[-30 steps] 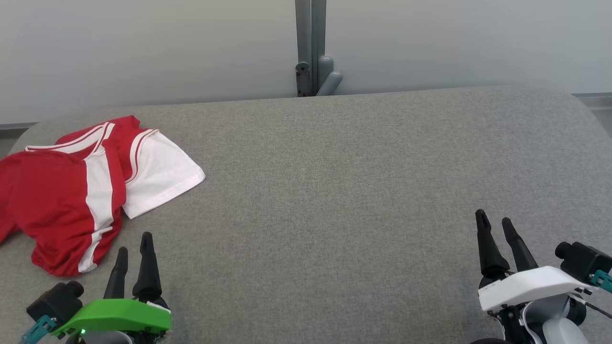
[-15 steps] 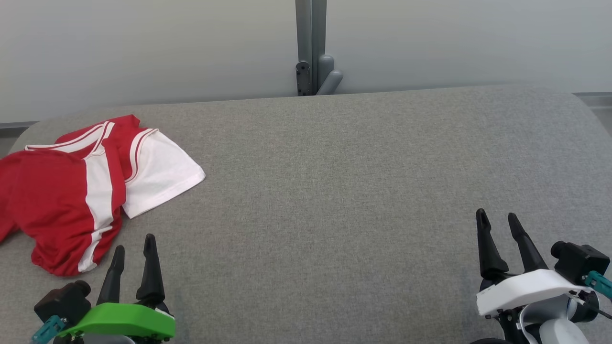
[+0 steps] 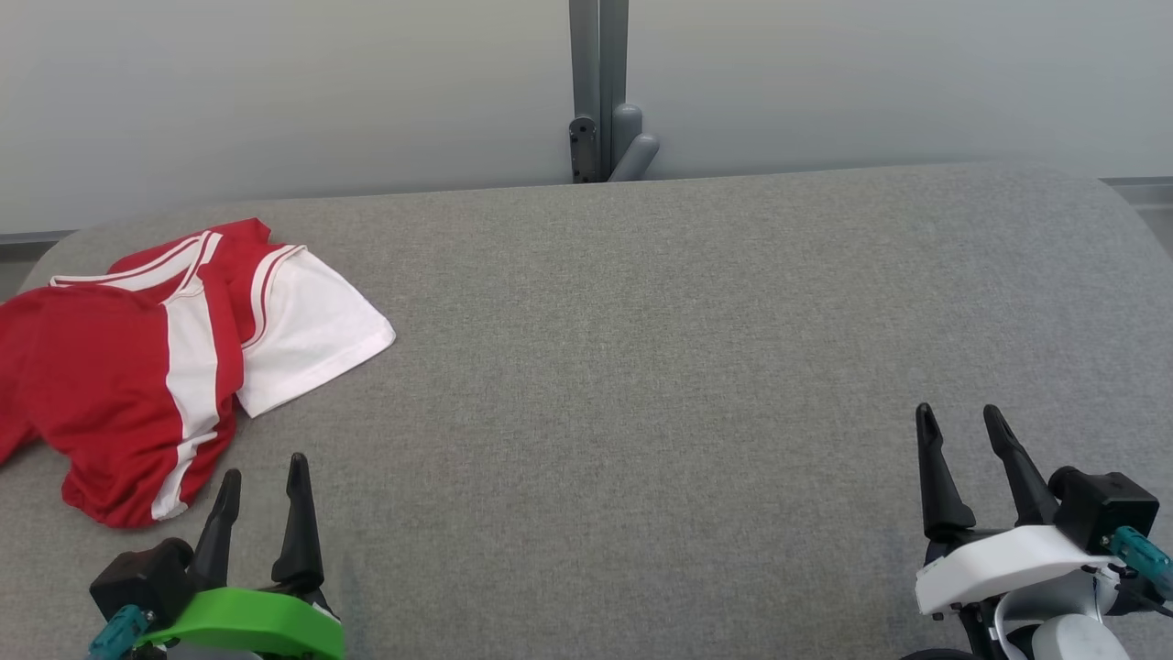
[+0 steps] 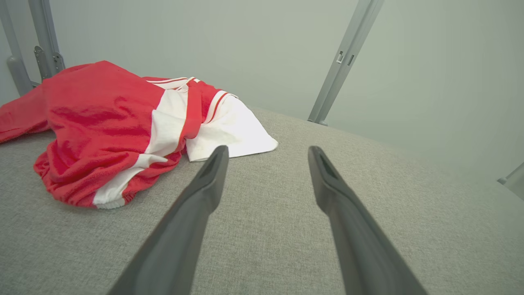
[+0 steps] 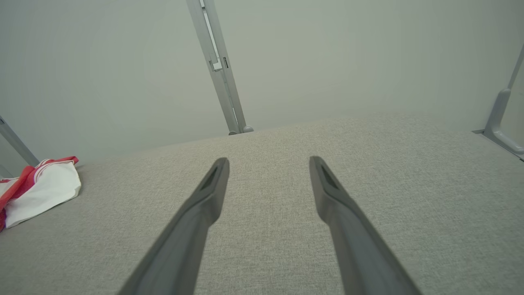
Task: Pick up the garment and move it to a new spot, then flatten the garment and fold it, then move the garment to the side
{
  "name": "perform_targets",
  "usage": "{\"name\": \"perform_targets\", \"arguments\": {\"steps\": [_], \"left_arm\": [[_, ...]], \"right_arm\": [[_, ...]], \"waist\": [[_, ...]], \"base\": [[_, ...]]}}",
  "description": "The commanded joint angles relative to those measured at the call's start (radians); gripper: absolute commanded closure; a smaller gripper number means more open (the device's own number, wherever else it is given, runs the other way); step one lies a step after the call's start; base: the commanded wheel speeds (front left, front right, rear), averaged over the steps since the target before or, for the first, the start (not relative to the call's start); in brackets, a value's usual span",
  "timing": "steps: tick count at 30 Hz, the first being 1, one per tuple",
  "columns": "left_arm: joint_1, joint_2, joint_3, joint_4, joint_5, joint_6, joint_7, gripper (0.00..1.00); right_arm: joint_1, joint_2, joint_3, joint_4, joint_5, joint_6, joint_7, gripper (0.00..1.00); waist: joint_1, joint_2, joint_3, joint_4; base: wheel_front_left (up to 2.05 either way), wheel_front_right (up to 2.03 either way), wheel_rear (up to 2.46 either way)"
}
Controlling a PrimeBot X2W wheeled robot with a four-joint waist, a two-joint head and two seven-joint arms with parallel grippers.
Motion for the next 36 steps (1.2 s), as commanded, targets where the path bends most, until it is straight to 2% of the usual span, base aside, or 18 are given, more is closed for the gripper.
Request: {"name": "perform_targets", "arguments": {"steps": [1,25,36], "left_arm": [[0.008,0.005,0.000,0.000,0.021,-0.003,-0.007,0.00],[0.014,-0.003,0.016,0.070,0.158,-0.008,-0.057,0.00],[0.017,-0.006,0.020,0.088,0.234,-0.009,-0.078,0.00]], "right_arm": [[0.003,-0.008,-0.002,-0.011,-0.023,0.000,-0.009,0.00],[0.028,-0.016,-0.018,0.007,-0.183,0.000,-0.058,0.00],[0.042,-0.015,-0.055,0.011,-0.249,0.000,-0.077,0.00]], "waist": [[0.0000,0.0076,0.000,0.000],[0.0000,0.0097,-0.001,0.002],[0.0000,0.0107,-0.003,0.003]], "base": [[0.00,0.00,0.00],[0.00,0.00,0.00],[0.00,0.00,0.00]]}}
